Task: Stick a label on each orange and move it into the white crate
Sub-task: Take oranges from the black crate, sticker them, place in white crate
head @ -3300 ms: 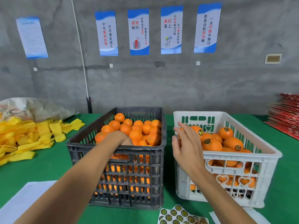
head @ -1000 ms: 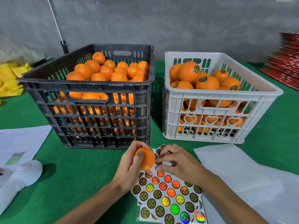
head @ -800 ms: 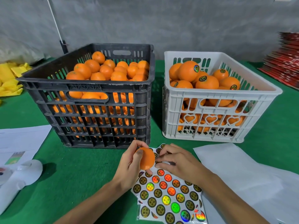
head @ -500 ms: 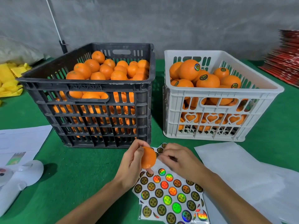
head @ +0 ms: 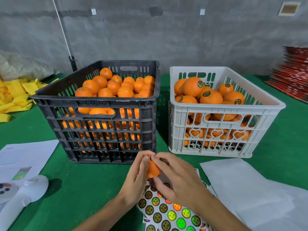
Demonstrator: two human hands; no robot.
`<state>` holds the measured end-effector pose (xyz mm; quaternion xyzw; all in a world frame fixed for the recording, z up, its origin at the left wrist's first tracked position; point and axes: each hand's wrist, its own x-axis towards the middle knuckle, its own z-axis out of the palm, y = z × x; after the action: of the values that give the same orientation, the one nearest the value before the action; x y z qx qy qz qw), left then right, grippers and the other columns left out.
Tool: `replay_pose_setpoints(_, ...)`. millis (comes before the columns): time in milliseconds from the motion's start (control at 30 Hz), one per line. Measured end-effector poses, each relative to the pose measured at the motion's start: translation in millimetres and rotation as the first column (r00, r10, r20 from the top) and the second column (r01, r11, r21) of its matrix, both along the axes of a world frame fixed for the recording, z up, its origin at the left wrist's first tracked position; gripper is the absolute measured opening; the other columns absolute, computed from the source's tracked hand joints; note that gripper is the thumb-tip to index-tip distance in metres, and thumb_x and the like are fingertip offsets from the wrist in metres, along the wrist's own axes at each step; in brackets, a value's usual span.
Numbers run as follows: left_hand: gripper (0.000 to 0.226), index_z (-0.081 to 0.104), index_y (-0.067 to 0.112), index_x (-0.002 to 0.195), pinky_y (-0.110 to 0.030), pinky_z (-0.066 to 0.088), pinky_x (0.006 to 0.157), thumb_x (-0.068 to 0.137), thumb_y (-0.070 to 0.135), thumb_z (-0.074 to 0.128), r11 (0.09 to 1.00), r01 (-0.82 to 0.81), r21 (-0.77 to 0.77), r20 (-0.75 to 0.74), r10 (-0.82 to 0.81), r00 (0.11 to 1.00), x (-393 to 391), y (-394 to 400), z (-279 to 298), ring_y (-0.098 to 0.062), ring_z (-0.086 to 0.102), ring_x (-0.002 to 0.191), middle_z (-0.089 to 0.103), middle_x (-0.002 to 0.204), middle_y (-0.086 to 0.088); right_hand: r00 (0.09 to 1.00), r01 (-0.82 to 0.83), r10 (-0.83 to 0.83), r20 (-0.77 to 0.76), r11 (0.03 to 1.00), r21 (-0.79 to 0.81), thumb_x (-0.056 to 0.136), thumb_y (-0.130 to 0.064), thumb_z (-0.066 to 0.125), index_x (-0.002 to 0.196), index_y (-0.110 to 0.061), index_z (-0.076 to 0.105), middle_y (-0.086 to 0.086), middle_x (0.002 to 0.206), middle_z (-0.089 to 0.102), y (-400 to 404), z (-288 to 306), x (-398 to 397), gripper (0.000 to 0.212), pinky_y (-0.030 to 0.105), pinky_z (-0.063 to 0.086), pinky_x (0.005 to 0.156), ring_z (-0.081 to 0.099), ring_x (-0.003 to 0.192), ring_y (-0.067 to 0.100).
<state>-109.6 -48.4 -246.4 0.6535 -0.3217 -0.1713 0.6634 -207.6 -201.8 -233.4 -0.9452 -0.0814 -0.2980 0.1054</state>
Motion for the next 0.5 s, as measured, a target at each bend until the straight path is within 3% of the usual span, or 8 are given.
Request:
replay_pose_setpoints(67, 0.049, 0.055, 0.019, 0.137, -0.041, 0.062, 0.078, 0.107, 0.056, 0.041, 1.0, 0.0, -0.027, 0.036, 0.001, 0.999, -5.2, -7.1, 13.7, -0.033, 0.069, 0.092, 0.065, 0.114, -0.009, 0.995, 0.09, -0.084, 0.056, 0.989, -0.12, 0.094, -0.058, 0.057, 0.145, -0.016, 0.051, -0.003, 0.141, 0.052, 1.4, 7.9, -0.9, 0.066, 0.028, 0.055, 0.096, 0.056, 0.117, 0.012)
replay_pose_setpoints(133, 0.055, 0.055, 0.025, 0.139, -0.034, 0.061, 0.084, 0.104, 0.065, 0.043, 0.999, 0.007, -0.032, 0.089, -0.004, 0.996, -10.8, -18.5, 34.7, -0.024, 0.07, 0.106, 0.066, 0.12, 0.001, 0.976, 0.161, -0.132, 0.172, 0.973, -0.166, 0.095, -0.059, 0.059, 0.142, -0.016, 0.053, -0.001, 0.141, 0.054, -2.3, 23.2, 1.0, 0.064, 0.028, 0.054, 0.097, 0.055, 0.12, 0.013)
replay_pose_setpoints(267, 0.035, 0.055, 0.051, 0.128, -0.011, 0.052, 0.084, 0.101, 0.068, 0.04, 0.998, 0.002, -0.066, 0.166, 0.009, 0.986, -13.0, -53.9, 109.0, 0.002, 0.066, 0.108, 0.064, 0.114, 0.029, 0.897, 0.274, -0.216, 0.385, 0.957, -0.101, 0.101, -0.046, 0.061, 0.141, -0.008, 0.058, 0.009, 0.14, 0.059, -29.9, 78.4, 4.6, 0.055, 0.034, 0.053, 0.095, 0.061, 0.119, 0.023)
replay_pose_setpoints(400, 0.024, 0.053, 0.035, 0.134, -0.002, 0.045, 0.085, 0.11, 0.034, 0.049, 0.998, 0.057, -0.011, 0.339, -0.05, 0.939, 9.8, -97.4, 194.3, 0.017, 0.062, 0.105, 0.066, 0.118, 0.021, 0.803, 0.45, -0.404, 0.438, 0.893, -0.002, 0.101, -0.039, 0.062, 0.146, -0.002, 0.052, 0.017, 0.147, 0.057, -66.7, 142.9, 17.7, 0.059, 0.042, 0.057, 0.092, 0.064, 0.12, 0.032)
replay_pose_setpoints(500, 0.031, 0.059, 0.021, 0.138, -0.02, 0.046, 0.102, 0.109, 0.03, 0.052, 0.991, -0.131, 0.031, 0.65, 0.079, 0.755, 47.8, -115.2, 239.8, -0.003, 0.059, 0.122, 0.064, 0.132, 0.006, 0.734, 0.599, -0.589, 0.339, 0.796, 0.086, 0.104, -0.033, 0.059, 0.153, -0.006, 0.043, 0.016, 0.16, 0.041, -99.6, 183.9, 30.7, 0.059, 0.045, 0.058, 0.085, 0.061, 0.12, 0.036)
